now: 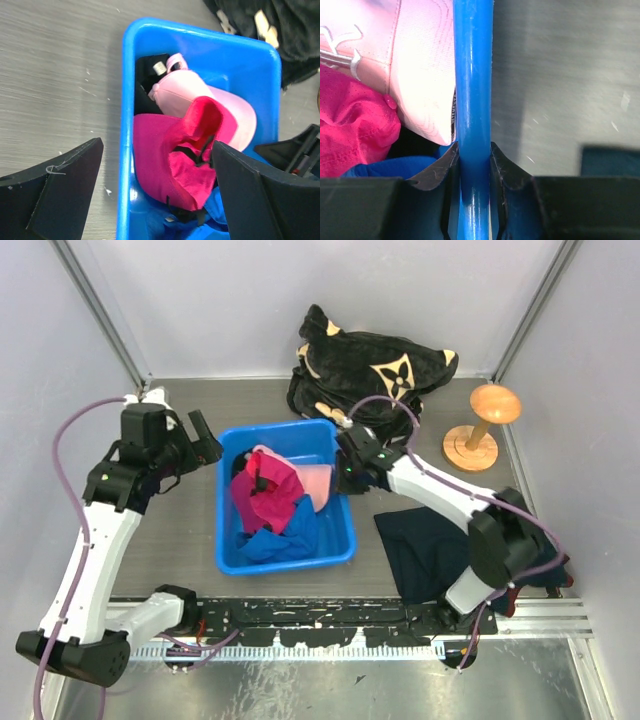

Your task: Stack the hats

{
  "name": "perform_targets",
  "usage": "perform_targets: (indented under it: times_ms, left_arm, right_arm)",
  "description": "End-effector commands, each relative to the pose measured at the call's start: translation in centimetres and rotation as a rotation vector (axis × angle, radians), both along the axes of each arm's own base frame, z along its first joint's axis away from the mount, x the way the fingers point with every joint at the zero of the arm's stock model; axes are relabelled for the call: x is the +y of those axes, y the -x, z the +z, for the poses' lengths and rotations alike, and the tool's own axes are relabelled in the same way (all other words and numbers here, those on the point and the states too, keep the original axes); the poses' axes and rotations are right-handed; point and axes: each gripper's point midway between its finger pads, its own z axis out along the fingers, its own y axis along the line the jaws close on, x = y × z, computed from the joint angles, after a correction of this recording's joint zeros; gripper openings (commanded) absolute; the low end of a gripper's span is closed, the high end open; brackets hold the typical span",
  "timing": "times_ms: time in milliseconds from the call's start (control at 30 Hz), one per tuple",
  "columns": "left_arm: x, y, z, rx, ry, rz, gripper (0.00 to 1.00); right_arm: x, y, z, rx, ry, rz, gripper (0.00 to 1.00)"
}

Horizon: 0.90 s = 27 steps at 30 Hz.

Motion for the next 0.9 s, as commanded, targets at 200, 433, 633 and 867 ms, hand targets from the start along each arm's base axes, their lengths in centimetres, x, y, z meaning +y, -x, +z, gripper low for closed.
perform_targets:
  times_ms: [200,433,633,867]
  left_arm:
    - [3.5,0.6,1.9,0.105,-0.139,0.155,0.98]
    - [2.4,0.2,1.5,0.109,-0.087,0.138,0.98]
    - [2.6,1.2,-0.3,0.154,-0.076,0.161,0.98]
    - [1.8,5.7,-5.3,0.324,0.032,0.210,0.67]
  right_arm:
    - [15.0,-13.1,4.0,-0.157,-0.204,0.024,0.12]
    - [19.6,-20.8,2.9,-0.197,-0.256,-0.048,0.10]
    - [20.0,-23.4,3.4,-0.280,-0.383,-0.032,0.49]
    - [14.2,-22.4,14.1,-0.526,-0.453,-0.053,0.63]
